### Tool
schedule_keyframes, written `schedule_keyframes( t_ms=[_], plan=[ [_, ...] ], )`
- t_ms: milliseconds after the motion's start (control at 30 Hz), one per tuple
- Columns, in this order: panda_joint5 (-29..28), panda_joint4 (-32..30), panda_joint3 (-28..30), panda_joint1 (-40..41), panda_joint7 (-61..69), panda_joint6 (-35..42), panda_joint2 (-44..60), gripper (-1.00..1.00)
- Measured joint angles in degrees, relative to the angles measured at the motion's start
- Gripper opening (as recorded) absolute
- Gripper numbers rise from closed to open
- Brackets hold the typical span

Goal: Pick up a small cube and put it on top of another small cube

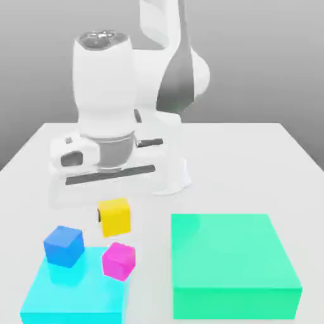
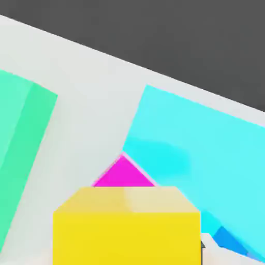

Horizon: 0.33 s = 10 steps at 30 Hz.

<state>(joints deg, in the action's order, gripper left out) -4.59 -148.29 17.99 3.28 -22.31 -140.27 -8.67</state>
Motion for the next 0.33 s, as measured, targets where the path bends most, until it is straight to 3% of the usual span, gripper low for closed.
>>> schedule_keyframes(
  t_ms=[200,233,333],
  plan=[
    [4.1,-0.9,2.6,2.1,0.4,-6.9,6.7,-1.0],
    [4.8,-1.2,2.8,1.9,1.0,-8.7,8.2,1.0],
    [4.8,-1.2,2.8,1.8,1.0,-8.7,8.2,1.0]
  ],
)
